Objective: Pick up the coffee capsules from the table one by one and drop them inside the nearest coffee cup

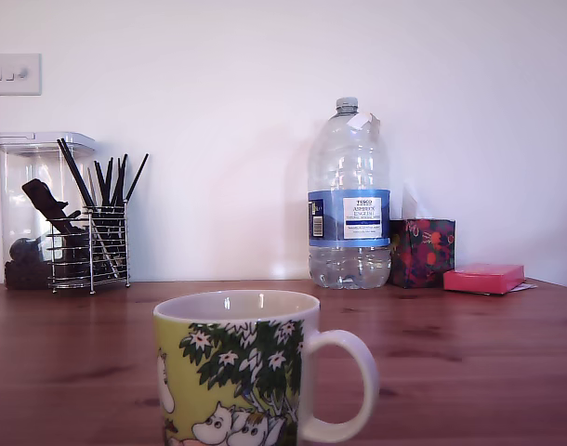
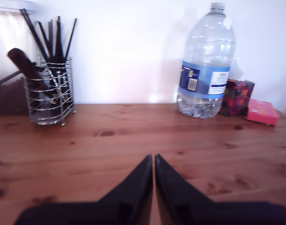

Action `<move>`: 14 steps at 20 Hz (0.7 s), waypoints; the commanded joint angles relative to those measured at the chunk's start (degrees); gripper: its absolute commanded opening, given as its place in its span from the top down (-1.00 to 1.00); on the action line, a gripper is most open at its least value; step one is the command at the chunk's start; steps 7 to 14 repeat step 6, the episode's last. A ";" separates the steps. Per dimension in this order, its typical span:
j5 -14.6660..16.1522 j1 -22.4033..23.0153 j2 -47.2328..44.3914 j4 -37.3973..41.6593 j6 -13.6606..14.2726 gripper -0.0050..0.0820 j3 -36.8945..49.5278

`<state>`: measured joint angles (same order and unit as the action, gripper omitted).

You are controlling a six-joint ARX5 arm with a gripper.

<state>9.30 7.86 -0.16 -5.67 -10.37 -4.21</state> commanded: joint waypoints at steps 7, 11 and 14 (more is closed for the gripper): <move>-2.12 -0.24 0.87 -1.70 -0.33 0.94 1.01; -2.12 -0.24 0.87 -1.70 -0.33 0.94 1.01; -2.12 -0.24 0.87 -1.70 -0.33 0.94 1.01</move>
